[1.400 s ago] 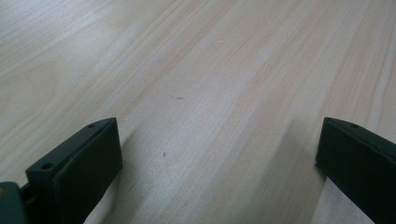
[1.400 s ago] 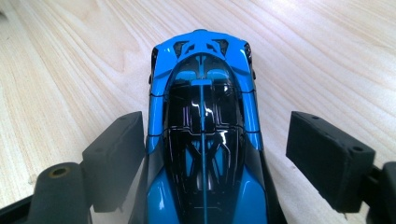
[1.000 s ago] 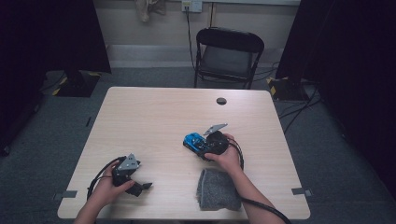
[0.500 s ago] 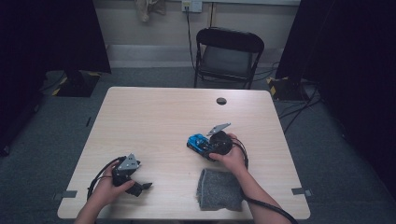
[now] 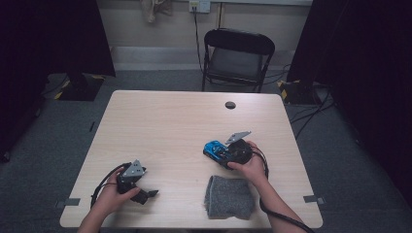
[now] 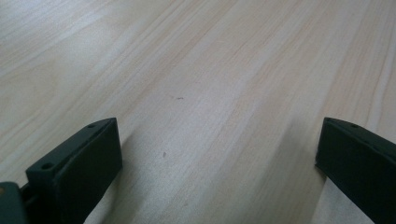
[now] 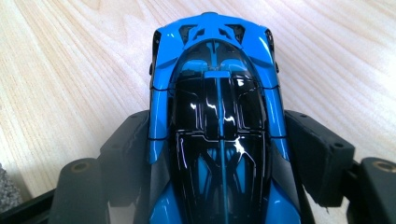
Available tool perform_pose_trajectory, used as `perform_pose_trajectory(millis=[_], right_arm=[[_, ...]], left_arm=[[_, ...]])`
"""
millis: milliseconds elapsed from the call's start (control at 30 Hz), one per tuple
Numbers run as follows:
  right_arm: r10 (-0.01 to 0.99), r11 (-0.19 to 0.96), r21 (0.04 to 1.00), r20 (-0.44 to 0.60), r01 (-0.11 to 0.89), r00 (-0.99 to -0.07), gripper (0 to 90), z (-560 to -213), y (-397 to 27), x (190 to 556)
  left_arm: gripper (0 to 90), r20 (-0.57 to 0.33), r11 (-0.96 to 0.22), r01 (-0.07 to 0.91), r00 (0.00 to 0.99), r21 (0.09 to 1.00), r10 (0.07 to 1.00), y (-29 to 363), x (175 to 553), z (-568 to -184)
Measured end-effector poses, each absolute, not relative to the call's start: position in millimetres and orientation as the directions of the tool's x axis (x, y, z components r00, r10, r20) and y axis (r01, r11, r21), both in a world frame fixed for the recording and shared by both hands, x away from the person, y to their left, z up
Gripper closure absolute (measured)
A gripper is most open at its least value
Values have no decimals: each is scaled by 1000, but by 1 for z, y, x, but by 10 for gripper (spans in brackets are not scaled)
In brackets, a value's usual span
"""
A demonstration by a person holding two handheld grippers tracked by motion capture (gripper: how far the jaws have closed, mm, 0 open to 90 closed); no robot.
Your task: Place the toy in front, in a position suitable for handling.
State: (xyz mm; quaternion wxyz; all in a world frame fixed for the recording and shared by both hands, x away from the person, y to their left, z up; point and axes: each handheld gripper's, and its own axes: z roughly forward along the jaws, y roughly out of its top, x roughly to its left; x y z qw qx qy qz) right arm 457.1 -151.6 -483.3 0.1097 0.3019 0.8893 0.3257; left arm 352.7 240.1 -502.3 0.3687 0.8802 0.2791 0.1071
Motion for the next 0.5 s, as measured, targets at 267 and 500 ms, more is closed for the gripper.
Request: perform_pose_trajectory(millis=[267, 500], right_arm=[[610, 590, 647, 35, 483, -792, 271, -486, -156, 458], [620, 553, 667, 70, 499, -781, 238, -483, -161, 458]], left_arm=[[0, -20, -568, 415, 819, 711, 573, 240, 353, -502], [0, -20, -568, 415, 819, 711, 573, 240, 353, -502]])
